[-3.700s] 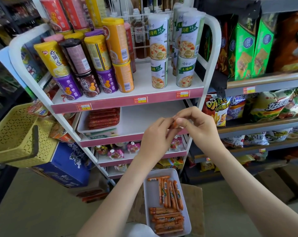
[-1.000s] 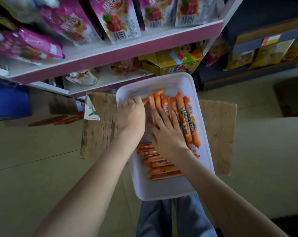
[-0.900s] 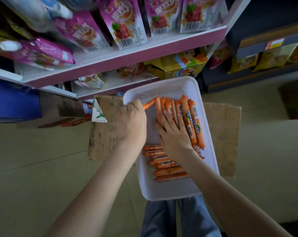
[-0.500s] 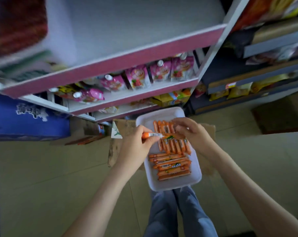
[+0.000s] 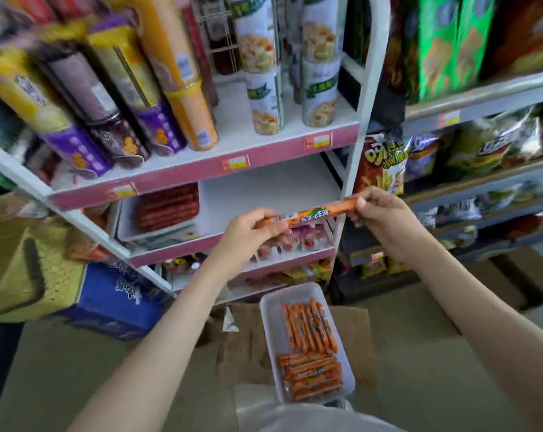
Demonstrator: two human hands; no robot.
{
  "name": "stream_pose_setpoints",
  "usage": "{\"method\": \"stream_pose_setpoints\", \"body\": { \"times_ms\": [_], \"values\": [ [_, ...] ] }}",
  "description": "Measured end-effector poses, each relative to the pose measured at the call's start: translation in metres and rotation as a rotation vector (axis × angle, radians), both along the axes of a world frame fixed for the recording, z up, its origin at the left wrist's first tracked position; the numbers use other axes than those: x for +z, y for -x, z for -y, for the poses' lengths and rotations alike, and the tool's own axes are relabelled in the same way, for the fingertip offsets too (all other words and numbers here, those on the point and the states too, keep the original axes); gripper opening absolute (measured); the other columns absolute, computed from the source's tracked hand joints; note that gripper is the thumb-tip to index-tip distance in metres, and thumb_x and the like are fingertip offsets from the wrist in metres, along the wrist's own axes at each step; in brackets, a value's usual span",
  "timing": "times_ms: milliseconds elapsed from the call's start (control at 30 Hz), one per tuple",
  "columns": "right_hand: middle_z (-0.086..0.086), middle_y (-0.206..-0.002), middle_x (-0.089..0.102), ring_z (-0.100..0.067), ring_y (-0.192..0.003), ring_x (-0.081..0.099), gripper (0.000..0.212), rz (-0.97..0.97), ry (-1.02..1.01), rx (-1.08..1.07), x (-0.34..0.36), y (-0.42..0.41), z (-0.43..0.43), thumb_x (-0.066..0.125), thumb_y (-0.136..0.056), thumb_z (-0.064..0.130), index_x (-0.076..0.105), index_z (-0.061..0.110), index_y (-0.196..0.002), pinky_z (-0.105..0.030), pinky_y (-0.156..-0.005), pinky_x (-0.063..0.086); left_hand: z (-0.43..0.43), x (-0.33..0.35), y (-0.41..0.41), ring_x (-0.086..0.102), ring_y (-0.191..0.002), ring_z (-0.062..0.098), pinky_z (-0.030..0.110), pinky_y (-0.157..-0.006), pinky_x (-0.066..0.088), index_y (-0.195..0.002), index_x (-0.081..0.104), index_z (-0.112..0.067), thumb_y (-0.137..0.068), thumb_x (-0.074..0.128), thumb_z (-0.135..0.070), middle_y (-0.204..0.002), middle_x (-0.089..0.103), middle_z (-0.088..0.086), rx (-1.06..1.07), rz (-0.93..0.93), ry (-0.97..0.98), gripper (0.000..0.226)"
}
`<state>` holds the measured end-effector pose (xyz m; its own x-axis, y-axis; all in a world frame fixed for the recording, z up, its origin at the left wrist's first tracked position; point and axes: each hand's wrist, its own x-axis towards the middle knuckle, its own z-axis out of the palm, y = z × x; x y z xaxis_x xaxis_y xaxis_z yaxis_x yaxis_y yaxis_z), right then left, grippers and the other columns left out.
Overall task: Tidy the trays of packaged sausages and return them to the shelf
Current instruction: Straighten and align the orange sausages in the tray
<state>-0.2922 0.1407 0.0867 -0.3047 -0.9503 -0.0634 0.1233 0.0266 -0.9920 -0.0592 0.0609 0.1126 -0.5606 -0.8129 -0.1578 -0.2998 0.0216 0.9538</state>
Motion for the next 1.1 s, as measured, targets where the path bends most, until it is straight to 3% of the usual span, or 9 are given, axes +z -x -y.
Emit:
{"method": "stream_pose_setpoints", "body": {
  "times_ms": [167, 333, 433, 500, 567, 733, 867, 1000, 1100],
  "values": [
    [0.000, -0.069, 0.054, -0.008, -0.060, 0.051, 0.029, 0.254, 0.024, -0.026, 0.010, -0.012, 0.007, 0.038, -0.099, 0.002, 0.046, 0.013, -0.073, -0.022, -0.068, 0.038, -0.011, 0.012, 0.003, 0.067, -0.080, 0.011, 0.017, -0.074, 0.051, -0.106, 0.067, -0.017, -0.088, 0.063, -0.009, -0.085, 0.071, 0.001, 0.081, -0.310, 0.019, 0.021],
    [0.003, -0.068, 0.053, -0.009, -0.065, 0.048, 0.027, 0.273, 0.035, 0.076, 0.023, -0.039, 0.020, 0.035, -0.101, 0.009, 0.047, 0.013, -0.078, -0.023, -0.067, 0.038, -0.020, 0.022, 0.016, 0.056, -0.119, 0.018, 0.037, -0.101, 0.044, -0.119, 0.060, -0.043, -0.087, 0.061, -0.042, -0.129, 0.060, -0.002, -0.144, -0.297, 0.133, 0.032],
    [0.002, -0.086, 0.060, -0.011, -0.083, 0.055, 0.022, -0.096, -0.017, 0.115, 0.038, -0.047, 0.026, 0.040, -0.102, 0.020, 0.058, 0.015, -0.091, -0.025, -0.075, 0.043, -0.016, 0.032, 0.020, 0.055, -0.119, 0.008, 0.032, -0.100, 0.045, -0.105, 0.063, -0.036, -0.090, 0.056, -0.044, -0.128, 0.059, -0.012, -0.068, -0.250, 0.294, 0.018],
    [0.005, -0.100, 0.062, -0.004, -0.094, 0.055, 0.012, -0.398, 0.040, 0.058, 0.058, -0.050, 0.024, 0.050, -0.099, 0.020, 0.062, 0.021, -0.102, -0.016, -0.079, 0.042, -0.007, 0.036, 0.021, 0.061, -0.104, 0.004, 0.026, -0.090, 0.048, -0.094, 0.061, -0.034, -0.092, 0.055, -0.039, -0.111, 0.067, -0.012, -0.013, -0.118, 0.421, 0.008],
    [0.008, -0.105, 0.063, 0.005, -0.094, 0.054, 0.016, -0.537, 0.217, 0.067, 0.083, -0.059, 0.019, 0.058, -0.093, 0.016, 0.061, 0.026, -0.106, -0.008, -0.081, 0.041, 0.001, 0.037, 0.022, 0.063, -0.088, 0.008, 0.025, -0.075, 0.045, -0.091, 0.058, -0.034, -0.094, 0.054, -0.035, -0.092, 0.069, -0.008, 0.018, 0.058, 0.506, 0.005],
    [0.008, -0.097, 0.059, -0.009, -0.098, 0.051, 0.020, -0.991, 0.435, 0.111, 0.096, -0.082, 0.019, 0.068, -0.085, 0.009, 0.067, 0.015, -0.104, -0.012, -0.086, 0.038, 0.006, 0.038, 0.028, 0.060, -0.085, 0.026, 0.031, -0.063, 0.039, -0.098, 0.060, -0.016, -0.095, 0.044, -0.018, -0.092, 0.068, 0.006, -0.006, 0.282, 0.702, 0.016],
    [0.011, -0.088, 0.064, -0.002, -0.087, 0.058, 0.017, -0.786, 0.346, -0.013, 0.097, -0.076, 0.018, 0.065, -0.084, 0.002, 0.066, 0.014, -0.096, -0.009, -0.080, 0.043, 0.003, 0.040, 0.027, 0.055, -0.070, 0.014, 0.026, -0.059, 0.040, -0.092, 0.056, -0.024, -0.093, 0.053, -0.035, -0.073, 0.061, -0.009, -0.020, 0.233, 0.647, 0.011],
    [0.003, -0.083, 0.069, -0.005, -0.080, 0.066, 0.015, -0.476, 0.223, -0.084, 0.093, -0.060, 0.022, 0.067, -0.083, 0.003, 0.064, 0.016, -0.089, -0.016, -0.077, 0.051, 0.008, 0.037, 0.018, 0.060, -0.063, 0.017, 0.032, -0.062, 0.046, -0.082, 0.054, -0.022, -0.087, 0.062, -0.042, -0.067, 0.062, 0.001, -0.072, 0.191, 0.478, 0.021],
    [-0.003, -0.079, 0.069, -0.012, -0.075, 0.066, 0.014, -0.305, 0.172, -0.083, 0.079, -0.044, 0.027, 0.063, -0.087, 0.002, 0.063, 0.015, -0.083, -0.025, -0.077, 0.054, 0.012, 0.037, 0.007, 0.061, -0.061, 0.004, 0.014, -0.056, 0.043, -0.089, 0.058, -0.030, -0.086, 0.066, -0.035, -0.069, 0.065, -0.009, -0.126, 0.174, 0.405, 0.011]
  ]
}}
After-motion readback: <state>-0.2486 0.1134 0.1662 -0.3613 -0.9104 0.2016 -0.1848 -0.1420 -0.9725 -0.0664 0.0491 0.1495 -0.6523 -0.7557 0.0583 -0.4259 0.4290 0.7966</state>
